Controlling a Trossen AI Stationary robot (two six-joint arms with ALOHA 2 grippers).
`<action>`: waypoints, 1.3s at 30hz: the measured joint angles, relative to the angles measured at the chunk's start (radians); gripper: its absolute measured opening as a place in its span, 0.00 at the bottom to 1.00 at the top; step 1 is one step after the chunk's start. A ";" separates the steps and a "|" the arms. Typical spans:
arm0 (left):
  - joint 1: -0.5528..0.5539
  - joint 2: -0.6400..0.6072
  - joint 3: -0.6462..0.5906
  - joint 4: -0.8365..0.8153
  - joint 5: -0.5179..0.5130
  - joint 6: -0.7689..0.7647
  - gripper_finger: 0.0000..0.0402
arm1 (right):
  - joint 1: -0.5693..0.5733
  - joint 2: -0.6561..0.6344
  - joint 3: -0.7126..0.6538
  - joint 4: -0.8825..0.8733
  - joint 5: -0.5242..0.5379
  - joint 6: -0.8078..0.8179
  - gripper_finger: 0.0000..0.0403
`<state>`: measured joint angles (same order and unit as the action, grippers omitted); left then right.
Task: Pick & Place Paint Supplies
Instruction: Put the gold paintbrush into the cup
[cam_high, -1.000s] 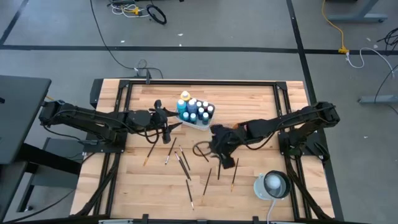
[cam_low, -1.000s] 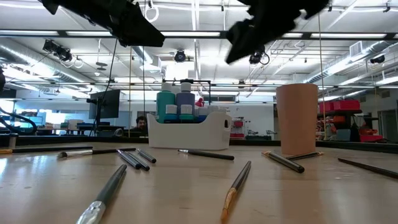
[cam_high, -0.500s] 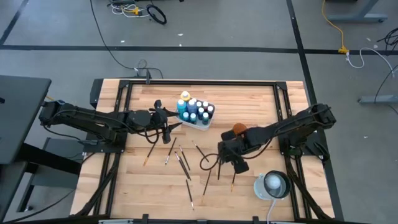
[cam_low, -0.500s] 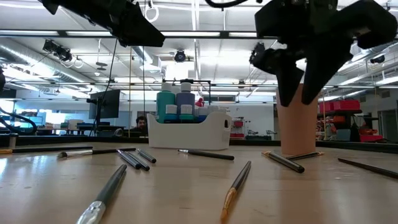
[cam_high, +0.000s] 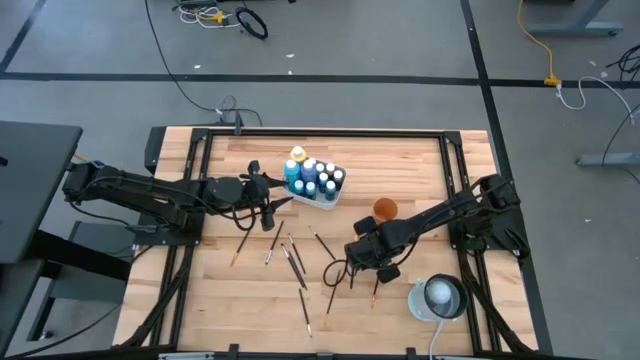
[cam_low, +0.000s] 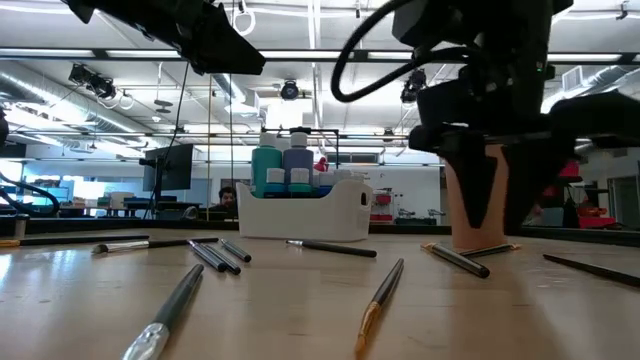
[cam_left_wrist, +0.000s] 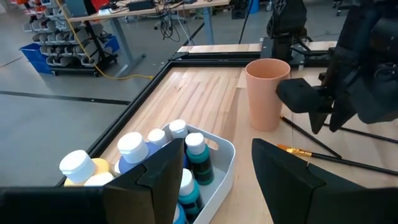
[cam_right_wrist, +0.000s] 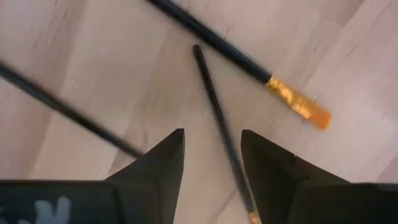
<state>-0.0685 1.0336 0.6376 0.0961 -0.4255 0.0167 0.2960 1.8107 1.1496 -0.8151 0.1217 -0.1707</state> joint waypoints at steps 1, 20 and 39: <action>0.000 0.000 0.000 0.000 0.000 0.005 0.49 | -0.003 0.000 0.000 0.007 0.000 -0.019 0.40; 0.000 0.000 0.000 -0.001 0.000 0.047 0.49 | -0.056 0.105 0.003 0.073 -0.074 -0.185 0.18; 0.000 0.000 0.000 -0.001 0.000 0.047 0.49 | -0.017 0.089 0.143 0.061 -0.179 -0.189 0.02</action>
<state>-0.0685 1.0340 0.6376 0.0948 -0.4255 0.0639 0.2788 1.8992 1.2929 -0.7543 -0.0573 -0.3593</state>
